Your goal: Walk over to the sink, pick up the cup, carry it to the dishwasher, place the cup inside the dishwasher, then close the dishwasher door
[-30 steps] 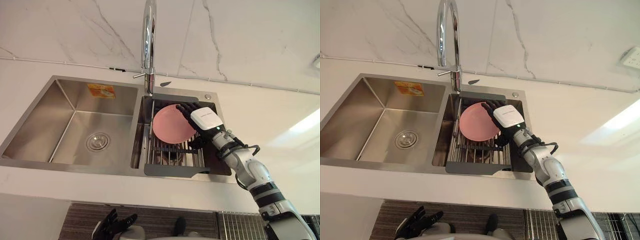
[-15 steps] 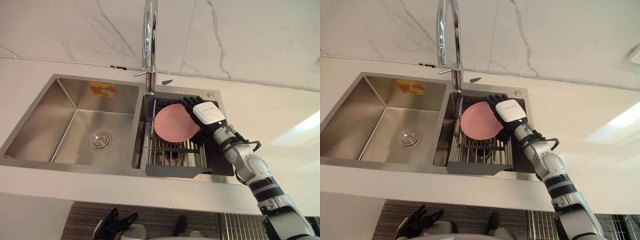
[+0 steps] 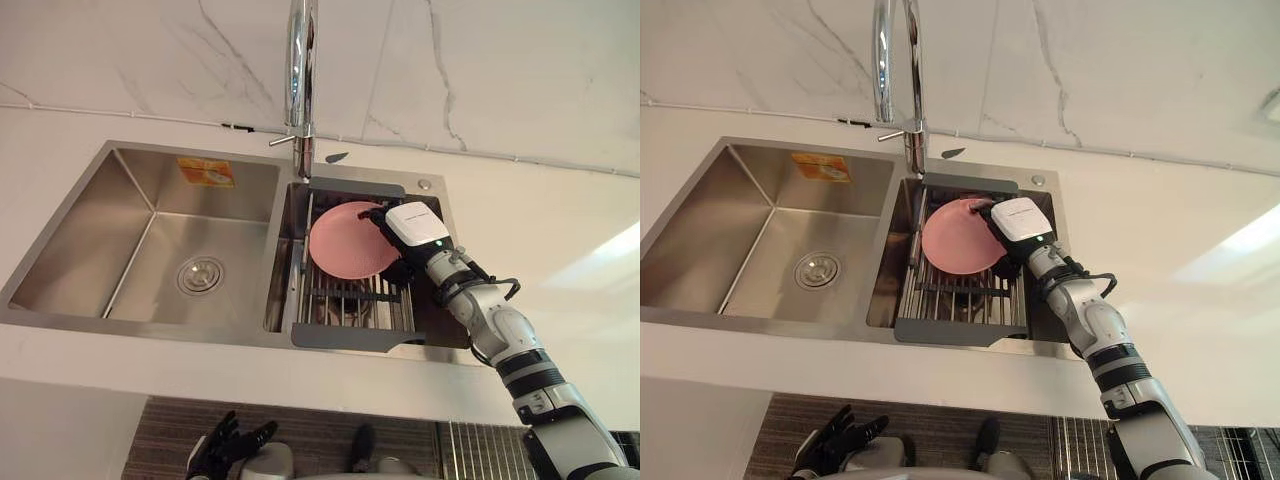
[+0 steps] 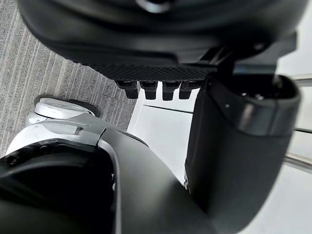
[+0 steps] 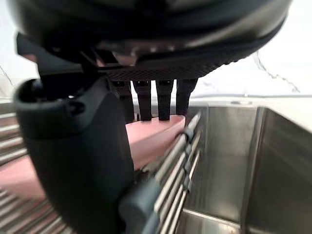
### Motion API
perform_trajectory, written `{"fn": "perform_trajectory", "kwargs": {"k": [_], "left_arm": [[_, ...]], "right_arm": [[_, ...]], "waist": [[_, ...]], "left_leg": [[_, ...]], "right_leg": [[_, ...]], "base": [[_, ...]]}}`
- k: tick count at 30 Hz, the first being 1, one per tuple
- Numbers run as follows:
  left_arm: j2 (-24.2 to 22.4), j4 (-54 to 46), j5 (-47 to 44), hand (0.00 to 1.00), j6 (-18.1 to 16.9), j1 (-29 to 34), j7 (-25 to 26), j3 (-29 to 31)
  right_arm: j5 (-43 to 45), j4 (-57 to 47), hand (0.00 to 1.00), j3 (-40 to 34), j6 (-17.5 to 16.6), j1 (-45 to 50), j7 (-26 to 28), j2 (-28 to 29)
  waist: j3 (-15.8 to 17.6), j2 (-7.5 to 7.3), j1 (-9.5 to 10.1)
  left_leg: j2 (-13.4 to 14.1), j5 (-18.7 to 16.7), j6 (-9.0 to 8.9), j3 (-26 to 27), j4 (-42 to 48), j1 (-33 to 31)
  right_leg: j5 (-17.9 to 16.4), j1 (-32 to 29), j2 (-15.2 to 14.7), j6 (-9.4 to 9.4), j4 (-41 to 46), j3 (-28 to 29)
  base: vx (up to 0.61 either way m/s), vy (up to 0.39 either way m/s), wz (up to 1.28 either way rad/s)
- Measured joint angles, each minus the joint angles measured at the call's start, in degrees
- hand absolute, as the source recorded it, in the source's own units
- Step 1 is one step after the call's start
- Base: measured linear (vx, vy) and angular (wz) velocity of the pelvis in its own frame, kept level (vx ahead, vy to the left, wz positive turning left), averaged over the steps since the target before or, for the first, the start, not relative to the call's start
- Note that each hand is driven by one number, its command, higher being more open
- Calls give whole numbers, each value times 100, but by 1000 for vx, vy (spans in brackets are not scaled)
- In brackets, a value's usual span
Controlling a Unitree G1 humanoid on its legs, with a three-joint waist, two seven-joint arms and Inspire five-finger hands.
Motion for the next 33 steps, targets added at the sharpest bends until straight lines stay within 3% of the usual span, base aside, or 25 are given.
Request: {"fn": "perform_trajectory", "kwargs": {"k": [9, 23, 33], "left_arm": [[22, -11, 1, 100, 9, -36, -5, -3], [54, -119, 0, 100, -3, -39, -5, -34], [55, 35, 3, 100, -96, -37, 2, 4]], "right_arm": [[279, 100, 0, -7, -191, -183, 49, -12], [544, 93, 0, -6, -215, -180, 52, 7], [1359, -1976, 0, -353, -213, 282, 190, 192]], "waist": [[10, -23, 46], [55, -118, 112], [36, -116, -69]], "left_leg": [[29, -9, -14, 19, 21, -29], [45, -31, -13, 89, 85, -58], [45, -27, -10, 304, -30, 126]], "right_leg": [[2, -26, 23, -3, 2, 9], [6, -64, 23, -9, 57, 48], [18, -49, 51, -19, 2, 215]], "base": [[0, 0, 0], [-7, 6, 0], [13, 16, -10]]}}
